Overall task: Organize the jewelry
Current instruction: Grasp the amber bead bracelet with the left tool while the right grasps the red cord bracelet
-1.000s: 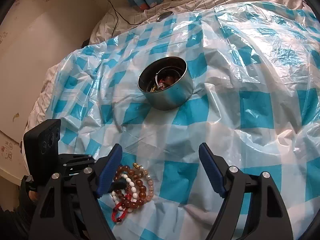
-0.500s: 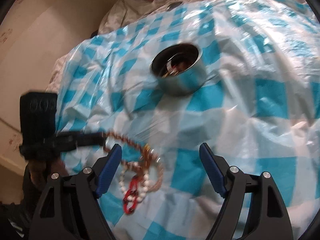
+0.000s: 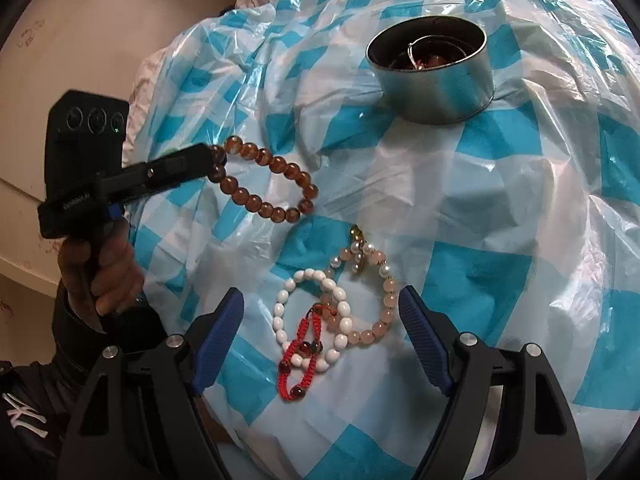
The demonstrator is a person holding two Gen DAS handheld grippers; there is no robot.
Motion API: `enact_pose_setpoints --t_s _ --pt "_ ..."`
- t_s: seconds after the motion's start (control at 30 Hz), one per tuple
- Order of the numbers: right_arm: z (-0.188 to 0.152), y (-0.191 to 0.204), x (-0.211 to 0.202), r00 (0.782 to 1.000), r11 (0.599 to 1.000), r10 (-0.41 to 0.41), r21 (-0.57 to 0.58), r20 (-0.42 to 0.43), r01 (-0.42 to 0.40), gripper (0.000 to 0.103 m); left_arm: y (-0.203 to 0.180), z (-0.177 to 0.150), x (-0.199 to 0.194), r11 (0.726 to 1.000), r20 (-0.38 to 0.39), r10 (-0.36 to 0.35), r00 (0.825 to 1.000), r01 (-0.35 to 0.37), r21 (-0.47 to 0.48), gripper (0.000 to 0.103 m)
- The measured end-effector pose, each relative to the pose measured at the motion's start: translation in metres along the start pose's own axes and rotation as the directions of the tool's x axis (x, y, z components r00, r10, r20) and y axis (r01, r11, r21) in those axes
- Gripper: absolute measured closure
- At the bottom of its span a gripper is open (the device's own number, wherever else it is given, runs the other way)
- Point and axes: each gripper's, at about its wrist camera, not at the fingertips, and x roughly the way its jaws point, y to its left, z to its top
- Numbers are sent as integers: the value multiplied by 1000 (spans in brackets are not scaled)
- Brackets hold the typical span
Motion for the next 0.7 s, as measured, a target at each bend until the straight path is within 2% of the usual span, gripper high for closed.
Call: enact_pose_setpoints --t_s 0.1,0.23,0.33,0.4,0.57,0.7 --pt "-2 4 0 1000 1000 -4 -22 -17 3 26 0 0 0 1000 1 1 1000 -1 0 93" --pt "-15 20 4 996 994 -36 -109 -83 26 27 0 0 -1 1000 6 -2 1000 2 -4 93" --pt "-30 31 12 988 983 -64 -177 -137 40 34 -3 0 -3 1000 11 -6 1000 6 2 93" --pt "-37 35 15 987 976 -99 -206 -126 71 37 -3 -1 -3 1000 11 -6 1000 6 4 93" --pt "-43 34 14 986 971 -127 -215 -110 102 79 -1 -4 2 999 -11 41 999 -41 10 93" --pt "-48 41 18 979 954 -174 -263 -102 142 83 0 -11 19 982 -49 183 982 -180 59 92"
